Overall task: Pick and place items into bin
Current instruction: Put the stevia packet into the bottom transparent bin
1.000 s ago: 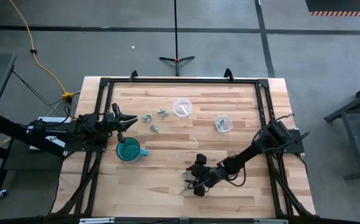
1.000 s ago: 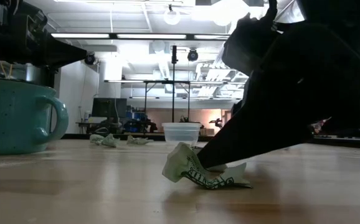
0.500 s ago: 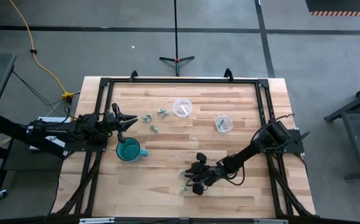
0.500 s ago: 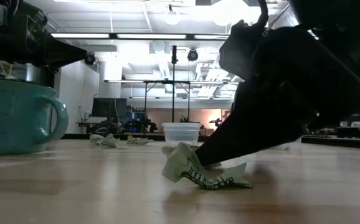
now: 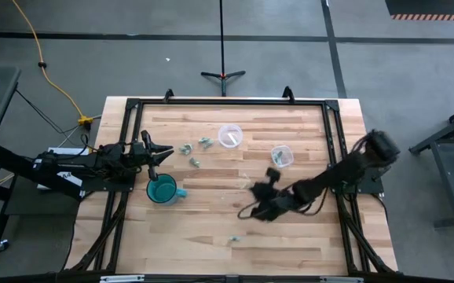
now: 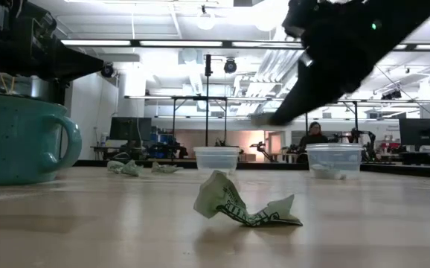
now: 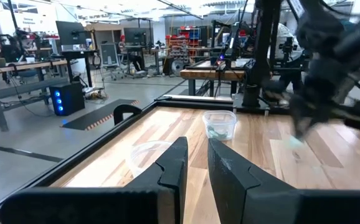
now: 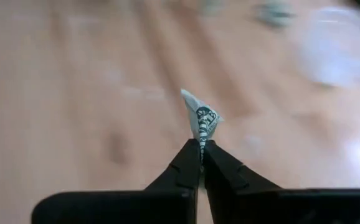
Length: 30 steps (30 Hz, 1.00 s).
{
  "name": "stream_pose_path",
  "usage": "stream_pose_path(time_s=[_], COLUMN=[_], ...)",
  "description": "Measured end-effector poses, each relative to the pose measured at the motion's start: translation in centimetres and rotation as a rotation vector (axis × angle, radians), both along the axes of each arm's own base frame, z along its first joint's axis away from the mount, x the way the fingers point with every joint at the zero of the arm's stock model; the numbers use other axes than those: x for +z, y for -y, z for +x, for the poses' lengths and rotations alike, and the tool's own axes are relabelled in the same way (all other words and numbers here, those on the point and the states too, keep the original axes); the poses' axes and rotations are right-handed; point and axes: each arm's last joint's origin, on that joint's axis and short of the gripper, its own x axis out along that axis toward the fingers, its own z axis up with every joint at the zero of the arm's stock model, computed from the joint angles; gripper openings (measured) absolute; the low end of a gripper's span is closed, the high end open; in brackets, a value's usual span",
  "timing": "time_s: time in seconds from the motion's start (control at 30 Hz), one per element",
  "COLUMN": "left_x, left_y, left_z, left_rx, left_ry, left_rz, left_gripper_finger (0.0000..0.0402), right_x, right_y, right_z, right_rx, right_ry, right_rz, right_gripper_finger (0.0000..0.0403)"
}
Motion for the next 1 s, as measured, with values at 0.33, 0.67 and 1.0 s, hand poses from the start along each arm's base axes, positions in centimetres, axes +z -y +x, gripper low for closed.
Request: stream_pose_path(time_s=[0.33,0.67,1.0], left_x=[0.0,0.0,0.0], left_y=[0.0,0.0,0.0], left_z=[0.0,0.0,0.0], left_rx=[-0.001,-0.006,-0.006], left_ry=[0.0,0.0,0.0], left_rz=[0.0,0.0,0.0], left_gripper_finger=[0.0099,0.0099,0.0099], right_x=[3.4,4.1,3.9], right_y=[7.5,11.9,13.8], right_z=[-4.3,-5.8,-5.9], right_rx=[-0.224,-0.33,-0.321], right_ry=[-0.301,-0.462,-0.515], right_rz=[-0.056,0.039,0.096], right_gripper_finger=[0.0004,0.0008,0.0005])
